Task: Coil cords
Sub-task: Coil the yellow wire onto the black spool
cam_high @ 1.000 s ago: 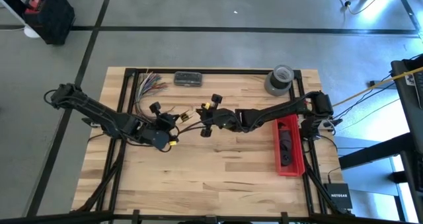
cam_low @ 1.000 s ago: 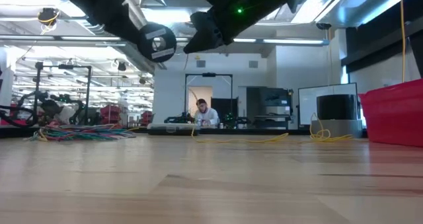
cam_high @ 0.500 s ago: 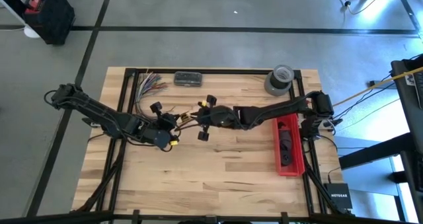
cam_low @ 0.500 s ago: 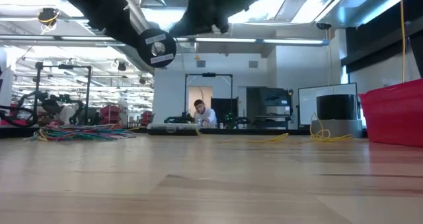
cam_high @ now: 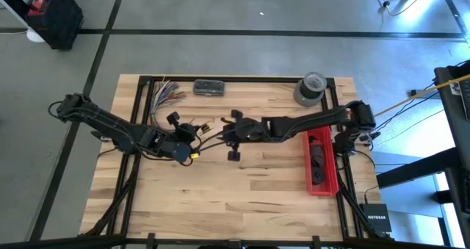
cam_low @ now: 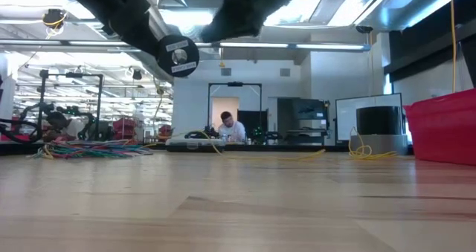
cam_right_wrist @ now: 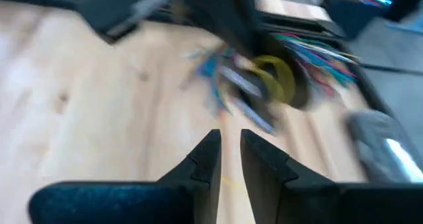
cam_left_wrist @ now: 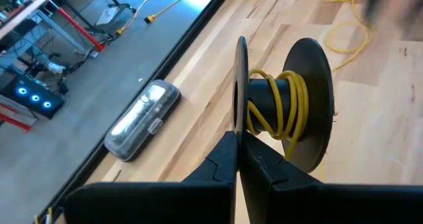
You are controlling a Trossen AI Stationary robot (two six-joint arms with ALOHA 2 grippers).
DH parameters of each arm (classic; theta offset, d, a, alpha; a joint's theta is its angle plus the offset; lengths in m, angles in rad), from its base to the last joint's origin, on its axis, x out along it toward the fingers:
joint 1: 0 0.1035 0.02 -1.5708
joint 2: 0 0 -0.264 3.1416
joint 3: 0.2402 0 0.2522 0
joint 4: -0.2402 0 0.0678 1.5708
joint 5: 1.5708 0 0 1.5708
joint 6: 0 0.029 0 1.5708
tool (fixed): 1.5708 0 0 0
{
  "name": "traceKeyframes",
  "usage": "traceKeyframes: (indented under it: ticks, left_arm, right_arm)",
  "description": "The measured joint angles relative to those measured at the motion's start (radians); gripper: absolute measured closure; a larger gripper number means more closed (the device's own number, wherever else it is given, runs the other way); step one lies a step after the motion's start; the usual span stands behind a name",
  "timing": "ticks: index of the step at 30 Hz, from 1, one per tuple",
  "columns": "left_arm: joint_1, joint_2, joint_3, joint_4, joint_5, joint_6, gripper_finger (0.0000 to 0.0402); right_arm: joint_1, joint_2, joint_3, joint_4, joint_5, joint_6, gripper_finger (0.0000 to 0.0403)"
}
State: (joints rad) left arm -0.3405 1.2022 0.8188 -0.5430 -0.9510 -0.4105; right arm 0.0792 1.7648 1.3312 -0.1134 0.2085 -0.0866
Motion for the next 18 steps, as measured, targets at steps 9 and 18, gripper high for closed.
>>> traceKeyframes:
  ticks: [9,18]
  left_arm:
    - [0.0,0.0,-0.001,0.004,0.006,-0.002,0.0402]
    - [0.0,-0.001,-0.001,0.005,0.007,-0.005,0.0402]
  right_arm:
    - [-0.002,0.031,-0.151,0.132,0.063,0.001,0.0318]
    - [-0.008,0.32,-0.208,0.635,0.023,-0.115,0.0229]
